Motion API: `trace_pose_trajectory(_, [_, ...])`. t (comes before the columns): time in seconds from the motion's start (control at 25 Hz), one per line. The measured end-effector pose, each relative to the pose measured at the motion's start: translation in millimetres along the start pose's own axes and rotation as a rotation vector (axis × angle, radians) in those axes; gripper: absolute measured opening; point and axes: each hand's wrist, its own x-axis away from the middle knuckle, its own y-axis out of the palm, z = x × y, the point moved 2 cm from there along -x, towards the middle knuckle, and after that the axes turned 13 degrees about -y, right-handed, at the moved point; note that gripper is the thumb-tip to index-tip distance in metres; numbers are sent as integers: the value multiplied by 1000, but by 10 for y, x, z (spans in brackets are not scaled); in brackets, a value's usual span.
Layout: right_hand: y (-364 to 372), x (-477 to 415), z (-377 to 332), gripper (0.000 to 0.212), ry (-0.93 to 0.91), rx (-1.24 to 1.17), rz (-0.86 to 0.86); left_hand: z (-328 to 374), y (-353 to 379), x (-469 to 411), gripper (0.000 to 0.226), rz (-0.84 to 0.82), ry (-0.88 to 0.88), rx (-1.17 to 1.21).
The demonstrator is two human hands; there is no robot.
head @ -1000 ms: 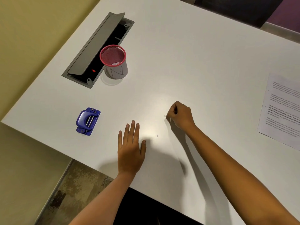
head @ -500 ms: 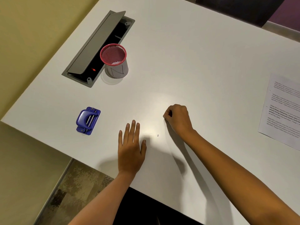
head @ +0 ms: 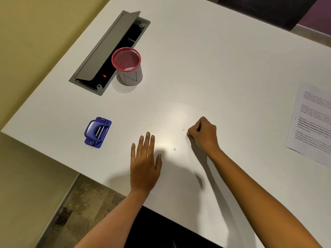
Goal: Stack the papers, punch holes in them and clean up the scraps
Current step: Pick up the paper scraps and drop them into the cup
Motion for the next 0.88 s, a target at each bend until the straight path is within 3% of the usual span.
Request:
trace_pose_trajectory(0.24, [17, 73, 73, 11, -32, -3, 21, -11, 19, 8, 61, 2, 2, -3])
trace_pose_trajectory(0.44, [106, 32, -78, 9, -229, 249, -19, -17, 36, 8, 61, 7, 2, -10])
trace_pose_trajectory(0.76, [200, -2, -304, 14, -225, 679, -201, -22, 57, 4, 61, 23, 10, -14])
trace_pose_trajectory(0.88, [207, 10, -332, 36, -214, 744, -252, -26, 57, 7, 61, 30, 9, -17])
